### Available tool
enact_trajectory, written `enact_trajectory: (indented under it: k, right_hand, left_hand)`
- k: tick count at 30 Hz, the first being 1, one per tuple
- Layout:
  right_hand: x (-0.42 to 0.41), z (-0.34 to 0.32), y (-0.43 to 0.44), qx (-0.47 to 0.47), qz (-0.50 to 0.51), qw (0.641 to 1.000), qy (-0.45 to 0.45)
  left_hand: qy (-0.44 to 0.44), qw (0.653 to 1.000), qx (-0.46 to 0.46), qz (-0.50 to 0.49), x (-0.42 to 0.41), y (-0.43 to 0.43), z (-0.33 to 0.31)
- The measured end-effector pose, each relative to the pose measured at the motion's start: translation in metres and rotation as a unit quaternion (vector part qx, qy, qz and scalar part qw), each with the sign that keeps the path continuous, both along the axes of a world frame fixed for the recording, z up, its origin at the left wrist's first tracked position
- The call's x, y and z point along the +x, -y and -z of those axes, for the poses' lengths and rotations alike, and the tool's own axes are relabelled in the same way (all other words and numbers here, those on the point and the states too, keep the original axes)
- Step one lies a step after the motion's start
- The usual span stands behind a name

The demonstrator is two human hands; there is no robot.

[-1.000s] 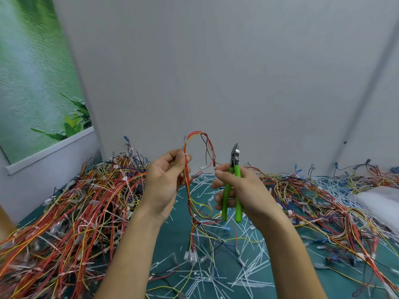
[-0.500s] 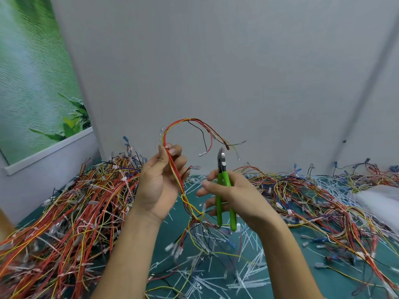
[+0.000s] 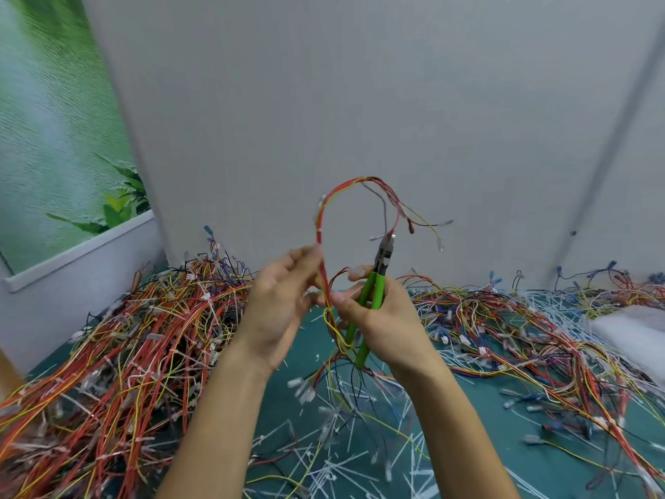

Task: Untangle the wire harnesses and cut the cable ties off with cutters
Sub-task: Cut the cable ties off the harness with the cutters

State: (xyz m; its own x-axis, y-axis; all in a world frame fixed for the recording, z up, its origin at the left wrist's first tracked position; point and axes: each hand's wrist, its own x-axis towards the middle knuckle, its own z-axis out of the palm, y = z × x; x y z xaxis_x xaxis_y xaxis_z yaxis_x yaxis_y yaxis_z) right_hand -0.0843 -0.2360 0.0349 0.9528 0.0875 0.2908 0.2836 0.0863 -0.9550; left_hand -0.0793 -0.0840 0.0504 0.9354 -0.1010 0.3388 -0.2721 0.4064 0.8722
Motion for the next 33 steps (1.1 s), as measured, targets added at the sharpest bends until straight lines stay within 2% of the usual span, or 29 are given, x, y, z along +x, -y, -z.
enact_trajectory:
  k: [3, 7, 11, 16, 24, 33]
  right_hand:
    - [0.002, 0.002, 0.000, 0.022, 0.026, 0.999, 0.004]
    - [0.005, 0.003, 0.006, 0.022, 0.066, 0.998, -0.008]
    - [0.006, 0.004, 0.008, 0.022, 0.060, 0.998, -0.008]
    - [0.006, 0.002, 0.009, 0.038, 0.048, 0.998, -0.010]
    - [0.007, 0.004, 0.008, 0.034, 0.064, 0.997, -0.011]
    - [0.011, 0.002, 0.013, 0.093, 0.060, 0.993, -0.035]
  left_hand:
    - [0.006, 0.988, 0.153, -0.027, -0.001, 0.008, 0.005]
    - [0.006, 0.980, 0.191, -0.059, 0.004, 0.012, 0.014]
    - [0.013, 0.973, 0.223, -0.059, 0.008, 0.008, 0.019]
    - [0.002, 0.974, 0.226, -0.021, 0.009, 0.007, 0.021]
    - [-0.004, 0.979, 0.202, -0.021, 0.009, 0.008, 0.020]
    - [0.008, 0.978, 0.207, -0.016, 0.006, 0.012, 0.019]
